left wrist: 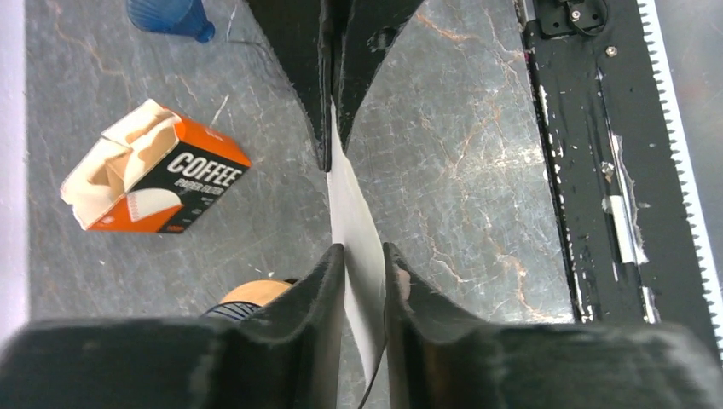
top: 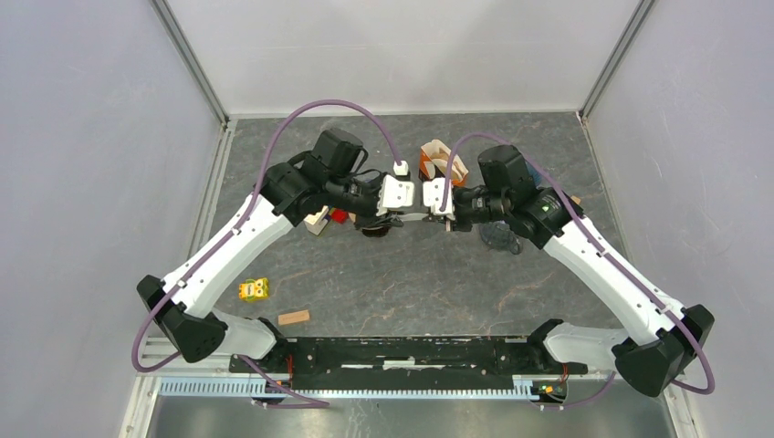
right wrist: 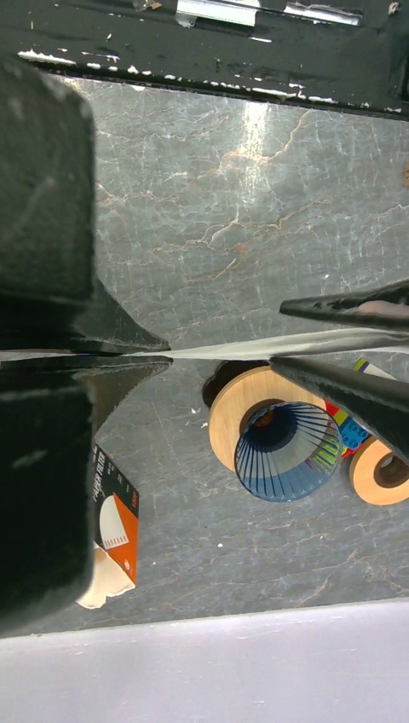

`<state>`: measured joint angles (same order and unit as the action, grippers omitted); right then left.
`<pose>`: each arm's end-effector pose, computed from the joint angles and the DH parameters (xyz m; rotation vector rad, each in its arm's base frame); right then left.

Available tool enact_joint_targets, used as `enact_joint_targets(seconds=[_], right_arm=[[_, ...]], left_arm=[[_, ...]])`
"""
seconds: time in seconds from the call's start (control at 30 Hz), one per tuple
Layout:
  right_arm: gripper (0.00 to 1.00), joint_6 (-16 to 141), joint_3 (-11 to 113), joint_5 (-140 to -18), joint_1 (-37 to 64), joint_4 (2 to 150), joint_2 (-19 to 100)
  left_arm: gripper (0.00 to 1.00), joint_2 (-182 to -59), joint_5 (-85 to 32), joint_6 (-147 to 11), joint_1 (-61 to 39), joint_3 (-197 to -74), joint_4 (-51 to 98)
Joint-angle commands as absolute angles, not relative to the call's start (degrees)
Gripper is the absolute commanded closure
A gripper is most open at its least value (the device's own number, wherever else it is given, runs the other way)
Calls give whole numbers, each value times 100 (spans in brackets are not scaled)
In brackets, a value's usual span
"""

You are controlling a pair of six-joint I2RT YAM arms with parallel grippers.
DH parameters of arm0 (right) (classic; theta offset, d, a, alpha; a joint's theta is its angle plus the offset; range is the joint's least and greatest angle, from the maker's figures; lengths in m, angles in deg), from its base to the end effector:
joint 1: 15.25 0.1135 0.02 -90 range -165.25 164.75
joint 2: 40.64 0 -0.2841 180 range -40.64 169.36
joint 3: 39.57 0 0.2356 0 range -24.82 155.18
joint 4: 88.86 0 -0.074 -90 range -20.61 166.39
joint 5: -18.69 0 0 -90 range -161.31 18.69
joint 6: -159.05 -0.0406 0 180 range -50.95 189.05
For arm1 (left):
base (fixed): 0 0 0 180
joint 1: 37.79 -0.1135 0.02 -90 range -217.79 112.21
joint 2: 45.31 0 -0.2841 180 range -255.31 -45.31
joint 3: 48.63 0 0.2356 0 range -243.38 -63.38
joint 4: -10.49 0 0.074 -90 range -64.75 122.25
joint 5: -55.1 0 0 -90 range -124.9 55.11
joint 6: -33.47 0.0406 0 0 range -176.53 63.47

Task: Place the coffee filter in the dripper
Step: Place the coffee filter in the coffee dripper.

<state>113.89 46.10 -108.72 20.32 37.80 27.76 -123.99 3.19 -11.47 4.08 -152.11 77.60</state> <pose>0.1697 0.1517 0.3850 -1.6212 1.3614 0.6183 0.1743 -0.1898 0.4196 1.7547 1.3640 -0.7311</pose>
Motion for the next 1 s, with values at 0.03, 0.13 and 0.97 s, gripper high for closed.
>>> enact_joint_targets(seconds=[0.03,0.13,0.97], right_arm=[[100,11007,4659,-10992,2051,4170,2699],[79,10338,4612,-10663,2036,4592,2701],[9,1722,2977,-12285,360,10679,3606]], left_arm=[[91,-12368,116,-1038,453,-14992,7360],[98,-12275,-581,-1570,488,-14965,6902],[98,-11618,-5025,-2808,940,-13255,4066]])
